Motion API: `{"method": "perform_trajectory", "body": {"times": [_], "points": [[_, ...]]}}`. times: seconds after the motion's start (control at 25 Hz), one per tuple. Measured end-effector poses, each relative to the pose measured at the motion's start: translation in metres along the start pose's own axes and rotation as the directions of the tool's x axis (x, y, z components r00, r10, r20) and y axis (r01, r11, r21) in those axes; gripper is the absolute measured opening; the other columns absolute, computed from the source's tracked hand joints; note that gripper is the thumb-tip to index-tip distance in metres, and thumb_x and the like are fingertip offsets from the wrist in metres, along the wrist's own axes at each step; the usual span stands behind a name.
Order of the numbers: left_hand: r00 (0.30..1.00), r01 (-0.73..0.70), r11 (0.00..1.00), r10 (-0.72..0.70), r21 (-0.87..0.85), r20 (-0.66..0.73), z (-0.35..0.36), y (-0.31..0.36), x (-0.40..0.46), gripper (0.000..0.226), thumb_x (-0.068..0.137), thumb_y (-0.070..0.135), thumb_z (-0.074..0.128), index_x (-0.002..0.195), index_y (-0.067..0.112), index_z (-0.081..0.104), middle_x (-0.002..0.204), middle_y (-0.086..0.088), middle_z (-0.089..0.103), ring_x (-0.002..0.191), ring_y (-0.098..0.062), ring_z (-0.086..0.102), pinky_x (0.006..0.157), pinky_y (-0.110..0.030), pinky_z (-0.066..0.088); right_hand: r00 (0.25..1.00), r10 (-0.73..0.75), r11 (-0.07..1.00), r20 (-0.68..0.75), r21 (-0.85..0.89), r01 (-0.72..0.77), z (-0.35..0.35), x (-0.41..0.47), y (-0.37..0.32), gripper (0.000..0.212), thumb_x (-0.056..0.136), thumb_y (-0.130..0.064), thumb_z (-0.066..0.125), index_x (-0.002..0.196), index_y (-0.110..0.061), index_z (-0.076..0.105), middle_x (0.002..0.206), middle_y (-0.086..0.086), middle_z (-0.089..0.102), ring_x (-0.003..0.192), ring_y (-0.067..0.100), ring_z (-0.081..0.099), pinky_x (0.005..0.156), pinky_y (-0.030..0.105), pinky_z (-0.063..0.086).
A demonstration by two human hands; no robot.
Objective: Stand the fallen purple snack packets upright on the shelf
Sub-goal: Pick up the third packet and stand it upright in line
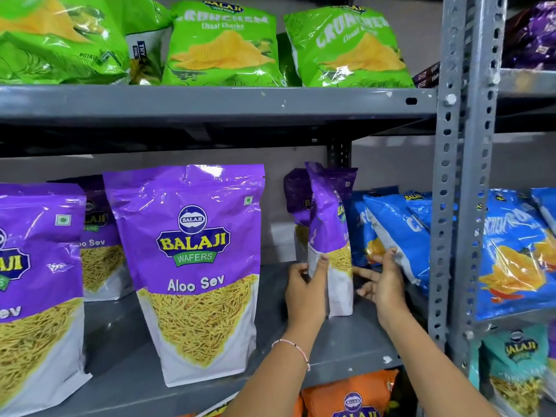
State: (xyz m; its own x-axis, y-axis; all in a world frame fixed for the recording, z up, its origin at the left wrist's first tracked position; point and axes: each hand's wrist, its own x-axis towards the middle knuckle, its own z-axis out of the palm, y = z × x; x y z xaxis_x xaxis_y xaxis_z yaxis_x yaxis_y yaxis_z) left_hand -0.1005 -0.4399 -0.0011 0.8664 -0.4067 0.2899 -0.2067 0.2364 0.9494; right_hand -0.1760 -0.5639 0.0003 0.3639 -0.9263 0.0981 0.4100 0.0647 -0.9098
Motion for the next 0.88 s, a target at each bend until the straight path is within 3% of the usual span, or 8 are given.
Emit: {"method": "perform_trajectory", "body": {"times": [0.16, 0.24, 0.36, 0.44, 0.48, 0.56, 0.64, 0.88], "points": [[0.999, -0.042, 0.994, 0.04, 0.099, 0.022, 0.002, -0.008, 0.005, 0.072, 0.052, 0.071, 0.073, 0.101, 0.02, 0.061, 0.105, 0.001, 0.066, 0.099, -0.018, 0.066, 0.093, -0.039, 0.053, 1.0, -0.015, 1.0, -0.018, -0.025, 0.015, 0.001, 0.002, 0.001, 0.058, 0.093, -0.068, 0.024, 0.11, -0.023, 0.056, 0.066, 0.011, 0.067, 0.046, 0.018, 0.035, 0.052, 0.028, 0.035], [0.998, 0.036, 0.999, -0.036, -0.005, 0.052, 0.0, -0.008, 0.008, 0.061, 0.06, 0.066, 0.068, 0.1, 0.021, 0.06, 0.104, -0.003, 0.073, 0.1, -0.024, 0.07, 0.093, -0.044, 0.054, 0.999, -0.041, 0.992, -0.005, -0.122, 0.04, 0.004, 0.002, 0.003, 0.07, 0.091, -0.07, 0.024, 0.109, -0.018, 0.067, 0.064, 0.005, 0.054, 0.053, 0.015, 0.041, 0.054, 0.028, 0.037], [0.997, 0.064, 0.998, -0.063, -0.025, 0.035, -0.004, -0.004, 0.007, 0.022, 0.089, 0.041, 0.058, 0.097, 0.021, 0.063, 0.105, -0.007, 0.073, 0.106, -0.031, 0.067, 0.093, -0.039, 0.052, 0.996, -0.093, 0.988, -0.002, -0.127, 0.092, 0.004, 0.005, 0.005, 0.071, 0.089, -0.071, 0.028, 0.093, -0.012, 0.067, 0.086, 0.004, 0.064, 0.077, 0.015, 0.057, 0.074, 0.034, 0.044], [0.998, 0.053, 0.999, -0.053, -0.004, 0.027, -0.005, -0.004, 0.005, 0.022, 0.097, 0.034, 0.053, 0.107, 0.018, 0.064, 0.107, -0.004, 0.072, 0.107, -0.028, 0.066, 0.091, -0.034, 0.05, 0.995, -0.095, 0.991, 0.029, -0.095, 0.098, 0.002, 0.003, 0.006, 0.07, 0.081, -0.078, 0.04, 0.112, -0.018, 0.06, 0.11, 0.002, 0.067, 0.099, 0.016, 0.063, 0.093, 0.039, 0.046], [0.997, 0.047, 0.999, -0.046, -0.013, 0.063, -0.004, -0.002, 0.004, 0.027, 0.094, 0.039, 0.057, 0.11, 0.019, 0.063, 0.108, -0.001, 0.072, 0.107, -0.024, 0.067, 0.093, -0.034, 0.05, 0.993, -0.098, 0.991, 0.068, -0.082, 0.104, 0.002, -0.003, 0.003, 0.064, 0.083, -0.072, 0.048, 0.121, -0.021, 0.054, 0.112, 0.0, 0.067, 0.102, 0.015, 0.063, 0.096, 0.039, 0.046], [0.989, 0.002, 1.0, -0.007, 0.029, 0.145, -0.001, -0.004, 0.002, 0.054, 0.075, 0.061, 0.071, 0.116, 0.026, 0.063, 0.112, 0.007, 0.074, 0.108, -0.015, 0.069, 0.098, -0.039, 0.052, 0.977, -0.123, 0.984, 0.177, -0.104, 0.143, 0.002, -0.007, 0.003, 0.049, 0.09, -0.048, 0.058, 0.127, -0.017, 0.051, 0.112, 0.001, 0.068, 0.101, 0.014, 0.066, 0.093, 0.035, 0.049], [0.987, -0.016, 0.992, -0.005, 0.128, 0.161, -0.003, -0.01, 0.002, 0.077, 0.056, 0.072, 0.079, 0.12, 0.032, 0.06, 0.116, 0.011, 0.073, 0.108, -0.01, 0.069, 0.097, -0.042, 0.054, 0.966, -0.121, 0.975, 0.227, -0.157, 0.158, 0.002, -0.016, 0.001, 0.049, 0.088, -0.042, 0.065, 0.126, -0.013, 0.057, 0.118, 0.006, 0.07, 0.104, 0.018, 0.068, 0.094, 0.037, 0.051], [0.967, -0.033, 0.991, -0.002, 0.13, 0.256, -0.029, -0.003, -0.021, 0.079, 0.059, 0.063, 0.082, 0.124, 0.028, 0.054, 0.122, 0.011, 0.07, 0.112, -0.011, 0.067, 0.1, -0.041, 0.052, 0.95, -0.154, 0.95, 0.27, -0.224, 0.218, -0.019, -0.047, -0.003, 0.056, 0.086, -0.044, 0.062, 0.128, -0.01, 0.051, 0.114, 0.004, 0.066, 0.101, 0.013, 0.064, 0.085, 0.028, 0.05]]}}
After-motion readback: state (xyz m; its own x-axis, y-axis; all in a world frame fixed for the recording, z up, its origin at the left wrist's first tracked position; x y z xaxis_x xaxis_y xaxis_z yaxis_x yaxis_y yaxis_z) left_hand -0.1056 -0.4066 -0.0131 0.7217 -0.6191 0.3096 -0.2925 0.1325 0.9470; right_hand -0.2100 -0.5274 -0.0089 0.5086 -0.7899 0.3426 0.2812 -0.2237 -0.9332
